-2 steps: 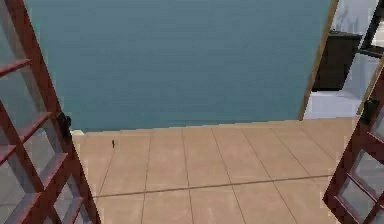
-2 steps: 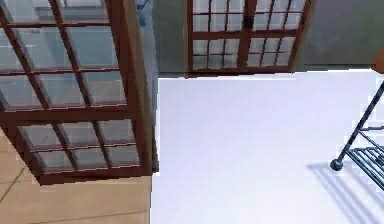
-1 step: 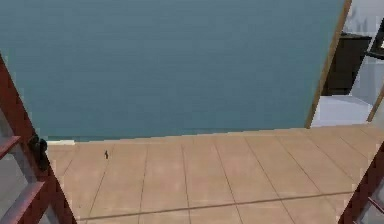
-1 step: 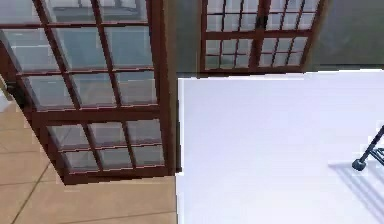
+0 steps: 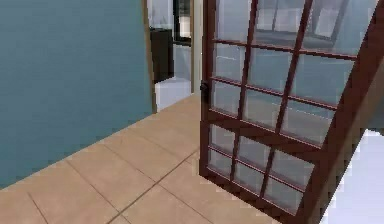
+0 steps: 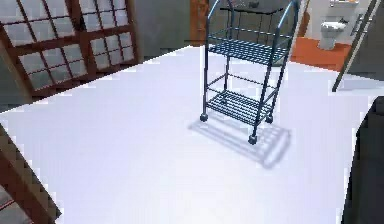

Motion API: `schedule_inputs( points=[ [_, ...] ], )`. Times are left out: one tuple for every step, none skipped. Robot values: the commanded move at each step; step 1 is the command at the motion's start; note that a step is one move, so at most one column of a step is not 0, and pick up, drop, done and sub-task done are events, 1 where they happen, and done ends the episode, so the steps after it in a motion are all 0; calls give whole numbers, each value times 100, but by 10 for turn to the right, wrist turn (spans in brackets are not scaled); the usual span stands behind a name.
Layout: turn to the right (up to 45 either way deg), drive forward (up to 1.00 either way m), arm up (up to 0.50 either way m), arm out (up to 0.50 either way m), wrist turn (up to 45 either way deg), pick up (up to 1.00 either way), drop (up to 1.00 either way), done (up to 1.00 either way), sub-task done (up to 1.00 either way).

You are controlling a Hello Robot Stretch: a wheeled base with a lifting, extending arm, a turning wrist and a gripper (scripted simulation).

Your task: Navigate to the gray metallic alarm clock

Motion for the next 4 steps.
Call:
schedule_inputs(
  points=[
    [330, 0, 0, 0, 0, 0, 0, 0, 0],
    [0, 5, 0, 0, 0, 0, 0, 0, 0],
    [-450, 0, 0, 0, 0, 0, 0, 0, 0],
    [-180, 0, 0, 0, 0, 0, 0, 0, 0]
  ],
)
